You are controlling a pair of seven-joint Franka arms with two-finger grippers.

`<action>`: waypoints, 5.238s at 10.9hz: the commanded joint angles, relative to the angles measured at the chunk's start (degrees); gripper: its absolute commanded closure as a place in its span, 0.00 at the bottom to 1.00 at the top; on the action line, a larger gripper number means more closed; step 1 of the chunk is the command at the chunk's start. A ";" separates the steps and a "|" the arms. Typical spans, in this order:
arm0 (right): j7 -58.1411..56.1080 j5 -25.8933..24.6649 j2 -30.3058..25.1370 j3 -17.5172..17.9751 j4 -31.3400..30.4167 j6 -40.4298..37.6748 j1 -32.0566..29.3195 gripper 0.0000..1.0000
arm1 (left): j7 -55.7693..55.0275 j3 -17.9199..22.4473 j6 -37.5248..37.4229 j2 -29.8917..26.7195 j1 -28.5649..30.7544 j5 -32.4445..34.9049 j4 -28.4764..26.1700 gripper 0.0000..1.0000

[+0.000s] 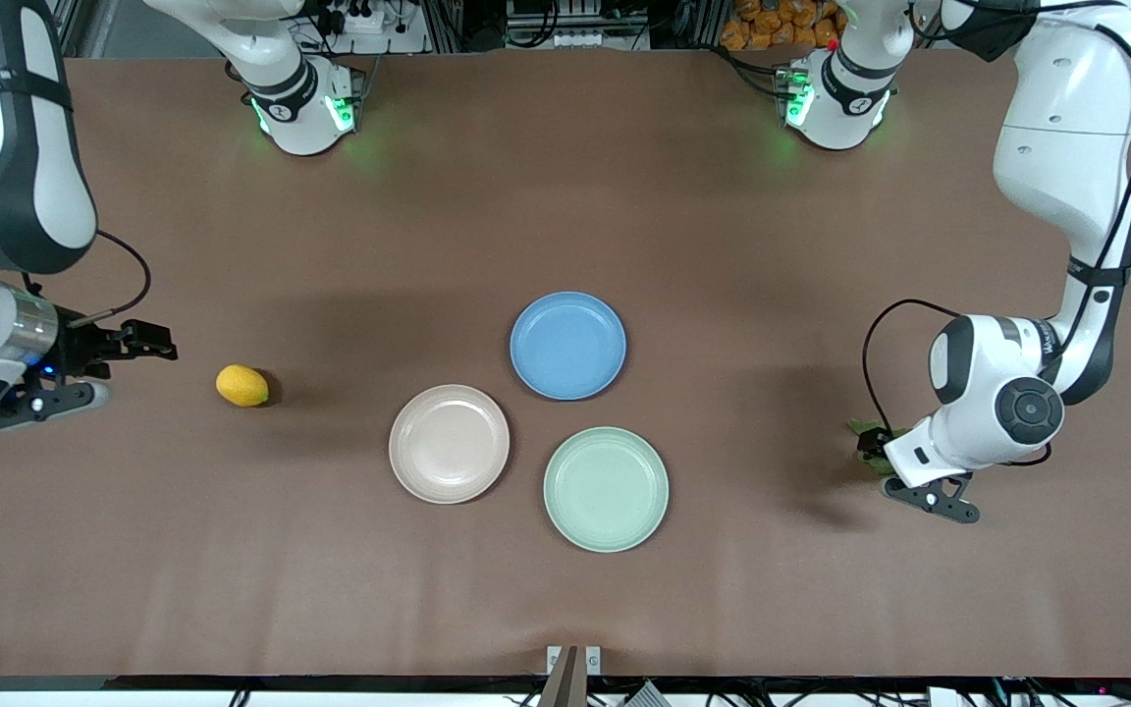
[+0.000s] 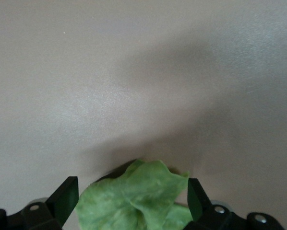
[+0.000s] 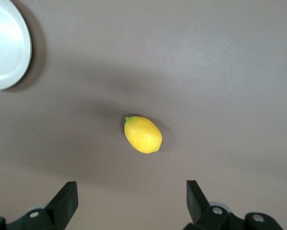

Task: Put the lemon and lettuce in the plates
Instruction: 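Grasp the lettuce with the left gripper while the right gripper reaches the lemon, then grasp the yellow lemon with the right gripper while the left lifts lettuce, then carry the lettuce over the mint green plate and release it, then lift the lemon with the right gripper while the left gripper withdraws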

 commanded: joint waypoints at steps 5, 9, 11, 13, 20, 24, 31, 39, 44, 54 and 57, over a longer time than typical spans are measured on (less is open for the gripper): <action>-11.72 0.75 0.78 4.52 -9.56 11.68 -6.82 0.00 | 0.93 -0.23 2.48 1.67 -0.01 1.28 -0.58 0.24; -11.73 0.75 0.96 5.60 -15.46 19.16 -7.19 0.00 | 0.13 -0.32 2.13 1.32 -0.09 1.19 -1.37 0.33; -11.73 0.40 1.22 6.56 -19.49 25.03 -7.19 0.00 | 0.05 -0.32 2.13 1.23 -0.09 1.02 -1.37 0.63; -11.73 0.31 2.18 6.65 -24.68 33.55 -7.10 0.00 | 0.14 -0.32 2.04 1.06 -0.18 0.93 -1.19 0.97; -11.64 -0.13 7.98 6.65 -29.36 46.85 -6.23 0.00 | 0.40 -4.27 -0.86 -2.90 -0.45 0.75 -0.66 1.00; -11.64 -1.62 10.53 6.65 -31.20 51.69 -6.14 0.00 | 0.49 -10.59 -0.86 -5.27 0.08 0.31 -0.58 1.00; -11.64 -3.82 12.47 6.56 -31.20 53.09 -6.57 0.00 | 0.23 -16.67 4.82 -1.95 -7.36 -1.71 5.13 1.00; -11.73 -4.08 14.06 6.56 -30.59 53.46 -6.66 0.64 | -12.68 -13.77 28.24 9.22 -18.81 -2.15 9.88 1.00; -12.17 -3.91 13.35 6.56 -24.11 44.00 -6.75 0.65 | -16.74 -13.07 28.06 8.27 -19.43 -1.80 9.71 0.00; -2.71 -3.12 14.50 6.74 -11.87 30.07 -4.39 0.61 | -14.81 -14.12 -20.94 -10.44 -3.81 -3.02 9.27 0.00; 8.27 -3.03 15.81 6.74 -9.33 30.07 -0.79 0.61 | -15.25 -13.59 -31.33 -16.42 -0.20 -2.33 8.83 0.00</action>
